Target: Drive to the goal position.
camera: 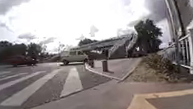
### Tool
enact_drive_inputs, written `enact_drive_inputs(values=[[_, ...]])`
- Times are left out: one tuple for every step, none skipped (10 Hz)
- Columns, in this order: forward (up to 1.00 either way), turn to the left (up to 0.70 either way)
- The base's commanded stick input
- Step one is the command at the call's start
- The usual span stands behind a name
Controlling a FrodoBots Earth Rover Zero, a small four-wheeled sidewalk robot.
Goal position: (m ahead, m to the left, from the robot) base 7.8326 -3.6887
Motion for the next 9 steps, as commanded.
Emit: enact_drive_inputs(values=[[0.45, 0.0], [0.45, 0.0], [0.45, 0.0], [0.45, 0.0], [0.45, 0.0], [0.45, 0.06], [0.45, 0.03], [0.45, 0.0], [0.45, 0.0]])
